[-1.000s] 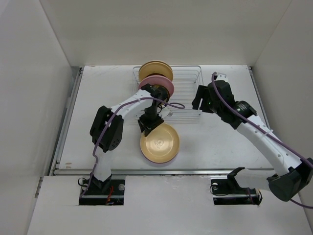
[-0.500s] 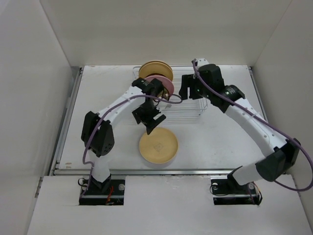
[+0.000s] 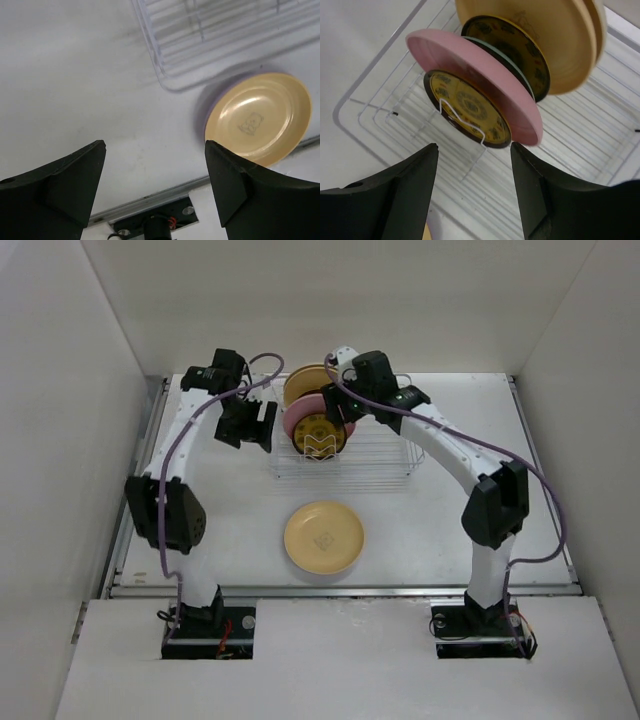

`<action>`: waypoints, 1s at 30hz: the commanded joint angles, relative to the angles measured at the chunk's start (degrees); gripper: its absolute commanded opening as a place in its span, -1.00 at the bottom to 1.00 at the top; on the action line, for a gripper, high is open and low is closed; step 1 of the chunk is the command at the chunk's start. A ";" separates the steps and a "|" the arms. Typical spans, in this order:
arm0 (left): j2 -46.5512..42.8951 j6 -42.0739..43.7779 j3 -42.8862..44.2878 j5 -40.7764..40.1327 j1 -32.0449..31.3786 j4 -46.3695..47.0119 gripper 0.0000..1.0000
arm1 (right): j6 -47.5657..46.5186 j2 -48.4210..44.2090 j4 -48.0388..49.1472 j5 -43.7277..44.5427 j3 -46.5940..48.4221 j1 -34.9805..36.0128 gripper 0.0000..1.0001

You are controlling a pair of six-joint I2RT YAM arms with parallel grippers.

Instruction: Unload the plates from the dish rack

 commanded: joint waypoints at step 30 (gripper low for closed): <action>27.03 -15.17 13.69 5.76 0.59 2.70 -1.00 | -7.82 8.83 6.91 11.96 9.55 3.06 -1.00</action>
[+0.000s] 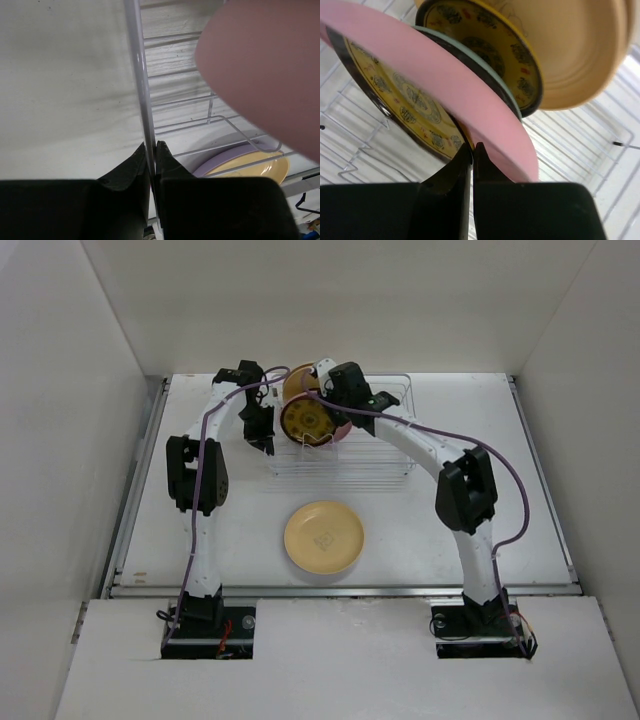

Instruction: Unload the plates from the dish rack

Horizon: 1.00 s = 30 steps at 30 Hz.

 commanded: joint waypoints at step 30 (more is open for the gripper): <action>-6.25 4.74 0.94 -12.81 -1.47 1.22 -0.41 | 46.51 -58.43 -19.75 -14.64 -54.17 -16.04 -1.00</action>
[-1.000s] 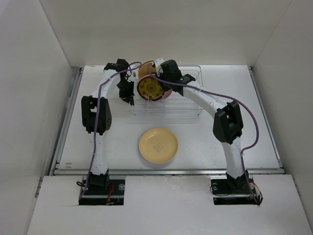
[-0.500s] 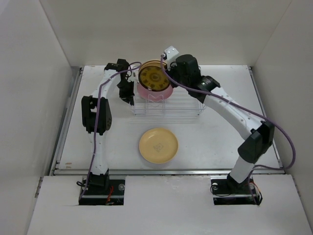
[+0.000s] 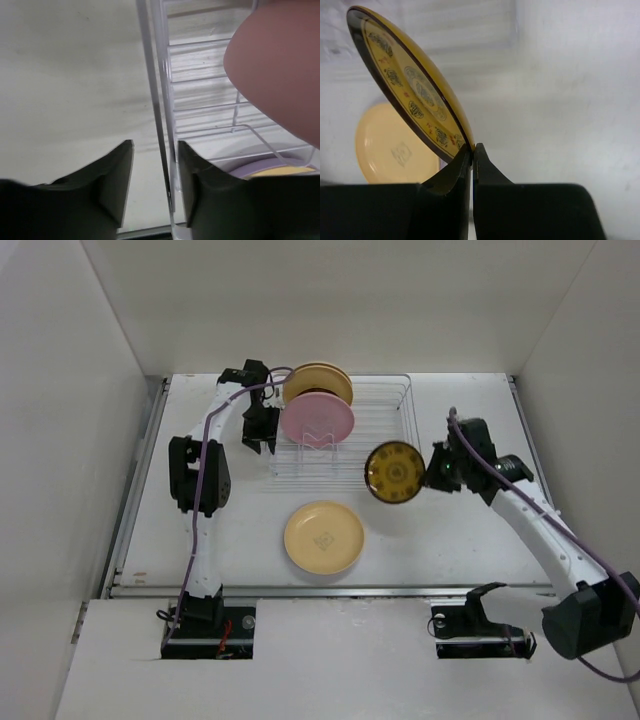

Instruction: Unload the plates from the dish rack

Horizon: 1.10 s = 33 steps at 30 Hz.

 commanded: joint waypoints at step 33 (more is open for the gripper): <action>-5.05 30.30 8.93 -17.76 -12.22 19.28 -0.95 | 15.83 -5.64 3.64 -11.22 -32.97 -13.27 0.37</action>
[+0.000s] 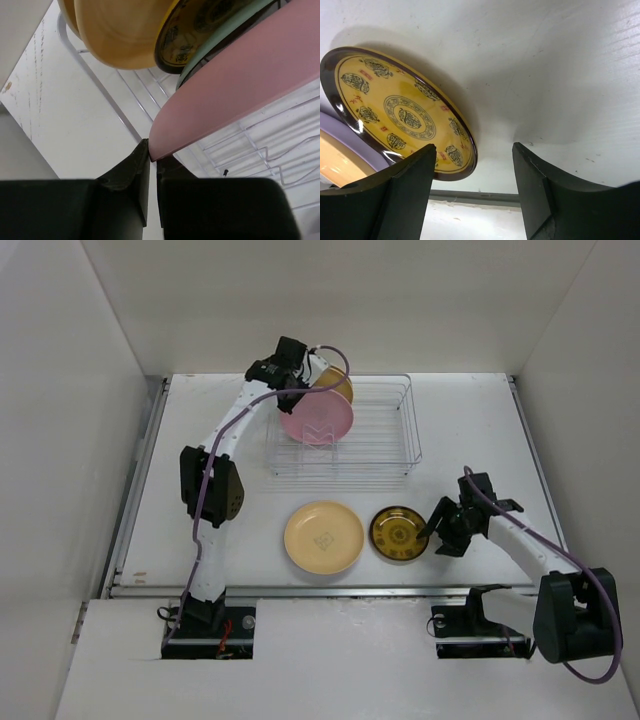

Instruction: Unload the plates from the dish rack

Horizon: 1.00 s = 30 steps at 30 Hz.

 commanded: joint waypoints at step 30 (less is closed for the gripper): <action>-30.18 -11.41 -8.35 19.69 0.58 -15.21 -1.00 | -3.00 -7.79 -1.06 0.38 6.65 -0.11 0.37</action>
